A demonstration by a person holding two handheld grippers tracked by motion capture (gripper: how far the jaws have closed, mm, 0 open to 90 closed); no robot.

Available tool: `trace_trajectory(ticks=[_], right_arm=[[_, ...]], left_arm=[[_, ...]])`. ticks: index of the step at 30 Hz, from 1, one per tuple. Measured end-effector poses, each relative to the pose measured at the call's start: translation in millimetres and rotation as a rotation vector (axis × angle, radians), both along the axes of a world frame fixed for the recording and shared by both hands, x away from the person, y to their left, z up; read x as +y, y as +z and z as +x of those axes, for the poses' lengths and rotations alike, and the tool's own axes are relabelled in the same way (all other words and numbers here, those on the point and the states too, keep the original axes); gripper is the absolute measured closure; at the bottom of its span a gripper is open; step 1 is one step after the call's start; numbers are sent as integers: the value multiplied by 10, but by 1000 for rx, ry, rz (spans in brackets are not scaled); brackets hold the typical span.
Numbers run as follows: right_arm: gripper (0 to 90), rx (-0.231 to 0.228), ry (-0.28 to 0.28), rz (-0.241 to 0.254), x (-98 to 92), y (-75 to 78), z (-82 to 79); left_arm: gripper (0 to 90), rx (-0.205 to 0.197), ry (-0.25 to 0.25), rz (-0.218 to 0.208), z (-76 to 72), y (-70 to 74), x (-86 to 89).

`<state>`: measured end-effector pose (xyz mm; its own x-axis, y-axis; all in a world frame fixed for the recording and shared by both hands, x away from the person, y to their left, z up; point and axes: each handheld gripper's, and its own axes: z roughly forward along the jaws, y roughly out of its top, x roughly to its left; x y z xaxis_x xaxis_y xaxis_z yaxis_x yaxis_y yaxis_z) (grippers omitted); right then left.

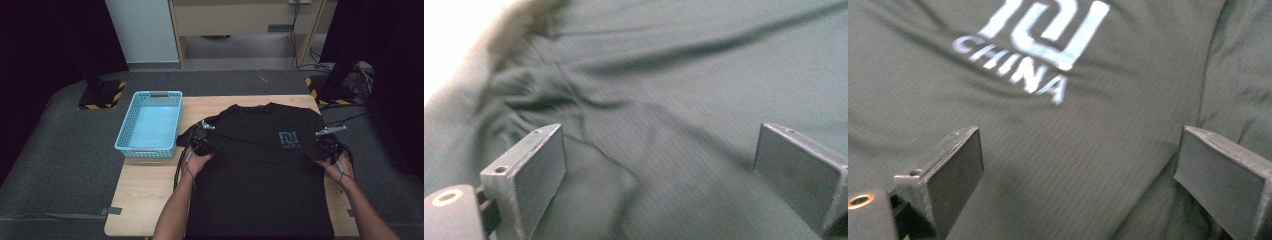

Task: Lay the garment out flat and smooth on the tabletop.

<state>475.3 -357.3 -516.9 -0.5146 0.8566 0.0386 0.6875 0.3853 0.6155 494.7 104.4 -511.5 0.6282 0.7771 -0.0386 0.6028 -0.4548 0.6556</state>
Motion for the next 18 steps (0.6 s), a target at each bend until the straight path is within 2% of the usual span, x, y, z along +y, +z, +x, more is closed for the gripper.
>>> trace_trajectory(ticks=[4, 9, 13, 18], right_arm=[[57, -13, 19, 10, 19, 43, -167], [58, -24, 46, 18, 58, 77, -346], [59, -30, 70, 11, 78, 70, -481], [60, -34, 69, 25, 78, 53, -633]], left_arm=[[65, -14, -26, 1, -198, 3, 30], [63, -30, -33, -21, -424, 26, 99], [61, -36, -47, -17, -592, 26, 161], [60, -33, -40, -48, -779, 23, 248]])
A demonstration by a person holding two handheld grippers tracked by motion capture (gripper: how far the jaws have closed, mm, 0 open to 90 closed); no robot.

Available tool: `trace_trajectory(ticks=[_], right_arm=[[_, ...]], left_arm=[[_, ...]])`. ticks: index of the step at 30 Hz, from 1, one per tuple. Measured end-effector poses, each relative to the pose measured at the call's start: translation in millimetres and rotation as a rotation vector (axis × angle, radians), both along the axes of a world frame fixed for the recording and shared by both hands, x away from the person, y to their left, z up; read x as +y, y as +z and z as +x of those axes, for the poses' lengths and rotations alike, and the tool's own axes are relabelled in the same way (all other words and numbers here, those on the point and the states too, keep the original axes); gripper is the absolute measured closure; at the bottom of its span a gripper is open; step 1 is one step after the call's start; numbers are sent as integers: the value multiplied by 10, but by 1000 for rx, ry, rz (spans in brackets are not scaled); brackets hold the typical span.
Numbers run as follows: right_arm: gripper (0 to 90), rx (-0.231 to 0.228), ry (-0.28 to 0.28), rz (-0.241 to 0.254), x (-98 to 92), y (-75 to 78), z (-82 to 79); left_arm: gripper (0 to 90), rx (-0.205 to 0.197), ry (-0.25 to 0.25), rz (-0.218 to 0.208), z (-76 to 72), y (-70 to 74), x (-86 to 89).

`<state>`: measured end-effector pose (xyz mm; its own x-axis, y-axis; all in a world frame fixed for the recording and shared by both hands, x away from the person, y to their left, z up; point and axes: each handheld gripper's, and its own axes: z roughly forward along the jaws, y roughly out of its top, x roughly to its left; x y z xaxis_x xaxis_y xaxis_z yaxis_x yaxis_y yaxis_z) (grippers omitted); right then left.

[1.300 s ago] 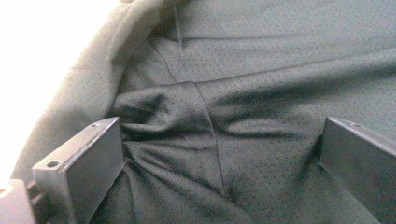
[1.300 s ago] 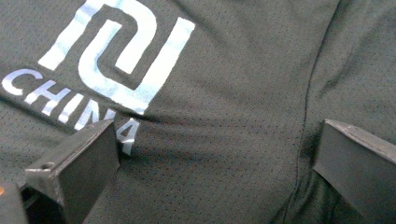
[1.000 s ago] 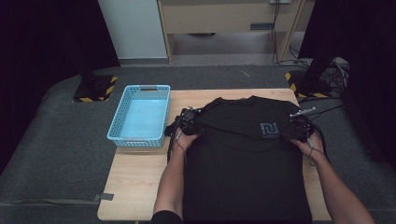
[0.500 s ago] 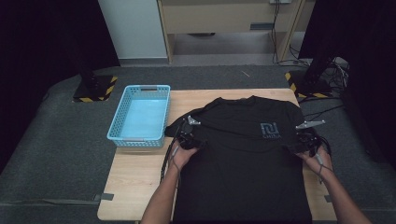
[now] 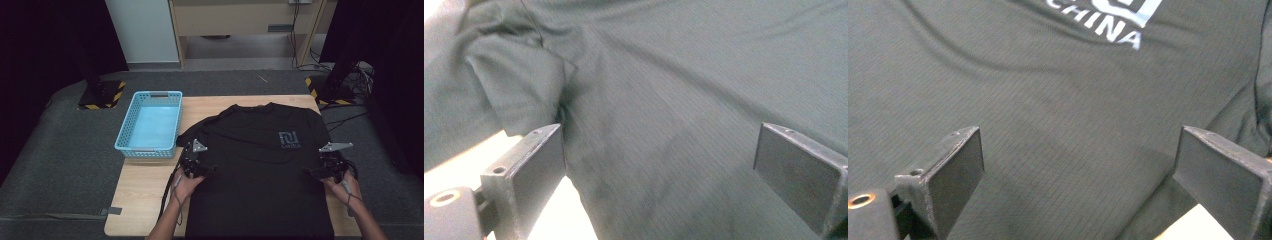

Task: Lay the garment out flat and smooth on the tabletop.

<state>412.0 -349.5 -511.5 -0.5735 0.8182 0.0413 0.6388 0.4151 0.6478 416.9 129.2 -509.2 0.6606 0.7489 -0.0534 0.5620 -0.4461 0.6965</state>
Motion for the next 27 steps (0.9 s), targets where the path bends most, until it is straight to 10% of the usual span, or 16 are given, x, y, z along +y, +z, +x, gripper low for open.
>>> trace_trajectory(ticks=[27], right_arm=[[65, -32, -23, 21, -276, -73, -668]], left_arm=[[59, -43, 14, -17, -590, -15, 290]])
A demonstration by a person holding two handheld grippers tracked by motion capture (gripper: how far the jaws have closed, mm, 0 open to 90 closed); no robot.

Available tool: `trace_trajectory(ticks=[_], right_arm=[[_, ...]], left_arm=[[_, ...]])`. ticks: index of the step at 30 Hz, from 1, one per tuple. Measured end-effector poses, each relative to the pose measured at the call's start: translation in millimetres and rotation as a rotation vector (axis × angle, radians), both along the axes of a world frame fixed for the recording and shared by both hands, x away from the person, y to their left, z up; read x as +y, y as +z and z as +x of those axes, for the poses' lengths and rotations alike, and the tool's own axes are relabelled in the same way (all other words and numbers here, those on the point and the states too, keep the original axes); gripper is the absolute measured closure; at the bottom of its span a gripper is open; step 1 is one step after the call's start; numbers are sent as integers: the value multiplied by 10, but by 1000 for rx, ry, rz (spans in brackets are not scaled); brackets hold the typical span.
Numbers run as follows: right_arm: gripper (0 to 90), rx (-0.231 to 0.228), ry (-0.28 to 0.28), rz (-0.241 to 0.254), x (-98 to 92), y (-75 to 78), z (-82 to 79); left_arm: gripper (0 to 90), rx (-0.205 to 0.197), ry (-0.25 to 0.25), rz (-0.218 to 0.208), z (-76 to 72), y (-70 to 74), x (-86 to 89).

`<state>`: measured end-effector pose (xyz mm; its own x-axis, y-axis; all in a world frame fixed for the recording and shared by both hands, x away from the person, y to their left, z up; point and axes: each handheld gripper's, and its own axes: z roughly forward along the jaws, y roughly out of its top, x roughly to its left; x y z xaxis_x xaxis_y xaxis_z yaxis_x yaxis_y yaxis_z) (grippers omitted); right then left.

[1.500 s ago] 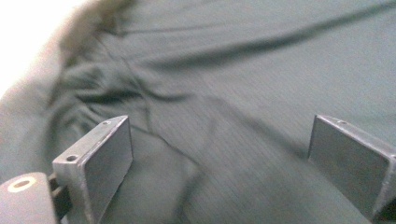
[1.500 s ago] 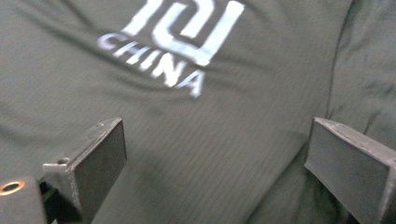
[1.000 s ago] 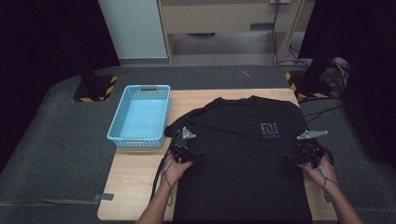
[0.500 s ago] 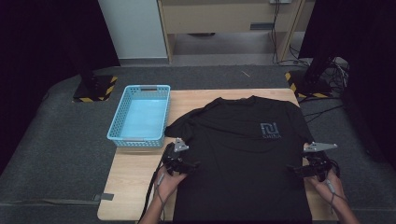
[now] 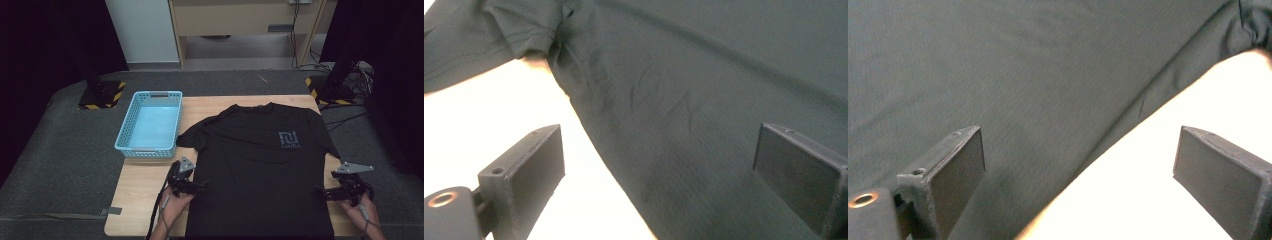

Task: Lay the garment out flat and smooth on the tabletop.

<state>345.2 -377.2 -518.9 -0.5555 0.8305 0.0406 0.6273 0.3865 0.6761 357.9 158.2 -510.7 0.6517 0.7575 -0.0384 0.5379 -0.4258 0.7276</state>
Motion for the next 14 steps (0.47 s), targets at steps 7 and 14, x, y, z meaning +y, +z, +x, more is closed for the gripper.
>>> trace_trajectory(ticks=[7, 14], right_arm=[[64, -11, -11, 9, -51, -7, -171], [63, -47, -34, 30, -86, 48, -387]], left_arm=[[59, -18, 12, -10, -158, 24, 82], [46, -39, 24, -44, -314, 55, 174]])
